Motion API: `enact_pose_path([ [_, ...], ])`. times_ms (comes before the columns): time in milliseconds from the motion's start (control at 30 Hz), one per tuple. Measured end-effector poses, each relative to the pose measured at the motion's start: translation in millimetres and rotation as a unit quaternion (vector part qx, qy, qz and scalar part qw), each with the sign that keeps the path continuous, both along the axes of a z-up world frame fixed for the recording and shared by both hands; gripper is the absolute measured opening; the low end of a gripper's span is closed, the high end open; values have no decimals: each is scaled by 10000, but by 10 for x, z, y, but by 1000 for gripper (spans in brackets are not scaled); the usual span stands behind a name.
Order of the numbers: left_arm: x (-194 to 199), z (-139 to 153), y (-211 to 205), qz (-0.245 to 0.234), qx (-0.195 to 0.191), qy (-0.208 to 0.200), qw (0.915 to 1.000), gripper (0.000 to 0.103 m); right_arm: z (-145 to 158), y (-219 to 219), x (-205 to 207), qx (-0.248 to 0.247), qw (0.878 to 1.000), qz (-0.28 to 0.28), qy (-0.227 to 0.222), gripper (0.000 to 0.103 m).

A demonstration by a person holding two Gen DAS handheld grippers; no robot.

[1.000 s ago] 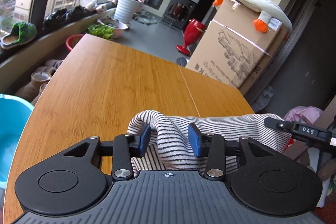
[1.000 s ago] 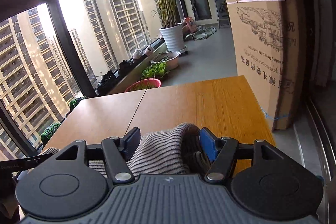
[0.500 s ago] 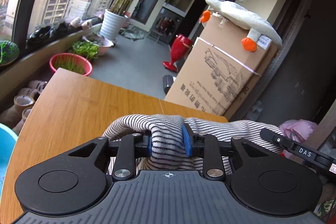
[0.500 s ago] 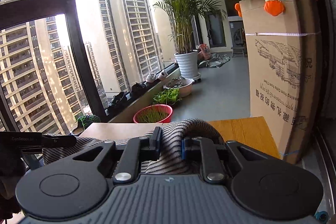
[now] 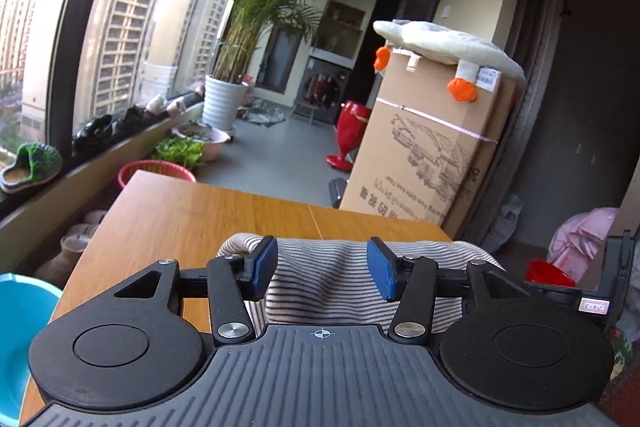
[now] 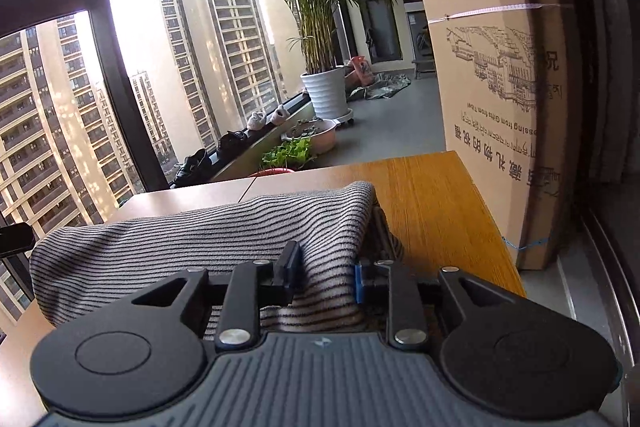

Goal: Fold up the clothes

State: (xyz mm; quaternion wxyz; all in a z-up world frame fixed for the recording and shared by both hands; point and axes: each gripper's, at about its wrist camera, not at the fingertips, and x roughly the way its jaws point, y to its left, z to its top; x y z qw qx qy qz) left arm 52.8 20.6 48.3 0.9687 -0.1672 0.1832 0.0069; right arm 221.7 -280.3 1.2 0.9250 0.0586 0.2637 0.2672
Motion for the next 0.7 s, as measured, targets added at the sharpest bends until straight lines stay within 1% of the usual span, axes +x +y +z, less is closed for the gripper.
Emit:
enact_pose_path([
  [67, 80, -96, -62, -181, -112, 189, 9996, 62, -16, 16, 16, 106, 9999, -54, 102, 28],
  [133, 174, -238, -101, -281, -158, 434, 9985, 62, -12, -5, -16, 308, 9989, -147, 330, 29],
  [200, 229, -339, -38, -204, -177, 501, 9984, 62, -20, -24, -120, 504, 9972, -127, 534, 30],
  [300, 292, -362, 111, 12, -121, 498, 9987, 62, -29, 45, -362, 487, 9972, 123, 546, 30],
  [400, 361, -367, 153, 56, 91, 531, 9985, 62, -19, 190, -451, 171, 9993, 219, 265, 30],
  [467, 404, -384, 72, 40, 472, 542, 9974, 62, -27, 273, -364, -105, 9998, 195, 13, 30],
  [533, 445, -411, -34, 12, 885, 534, 9946, 63, -16, 353, -264, -338, 9992, 157, -142, 30],
  [567, 460, -424, -73, 8, 995, 528, 9936, 65, -7, 392, -211, -446, 9987, 135, -200, 30],
  [633, 485, -444, -137, -22, 1127, 508, 9923, 72, 35, 447, -178, -634, 9974, 92, -324, 34],
  [667, 493, -450, -154, -41, 1147, 497, 9921, 76, 64, 459, -201, -709, 9966, 71, -412, 41],
  [700, 498, -459, -174, -57, 1183, 482, 9918, 79, 95, 465, -248, -797, 9953, 7, -542, 51],
])
